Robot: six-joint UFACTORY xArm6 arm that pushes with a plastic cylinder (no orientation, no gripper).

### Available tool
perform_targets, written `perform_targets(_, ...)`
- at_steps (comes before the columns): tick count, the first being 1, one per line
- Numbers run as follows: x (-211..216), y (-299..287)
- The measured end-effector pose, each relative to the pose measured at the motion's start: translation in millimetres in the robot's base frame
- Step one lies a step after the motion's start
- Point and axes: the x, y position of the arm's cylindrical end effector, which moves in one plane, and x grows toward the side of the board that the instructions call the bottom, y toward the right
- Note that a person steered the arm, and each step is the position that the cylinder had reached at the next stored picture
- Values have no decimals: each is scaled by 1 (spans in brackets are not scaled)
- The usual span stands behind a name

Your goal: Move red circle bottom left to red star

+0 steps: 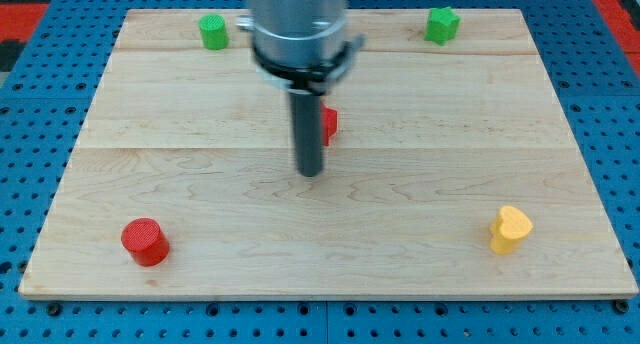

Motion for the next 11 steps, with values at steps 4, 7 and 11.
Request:
perform_targets(4,-45,6)
perform_targets(7,145,-95)
perform_targets(11,65,-129)
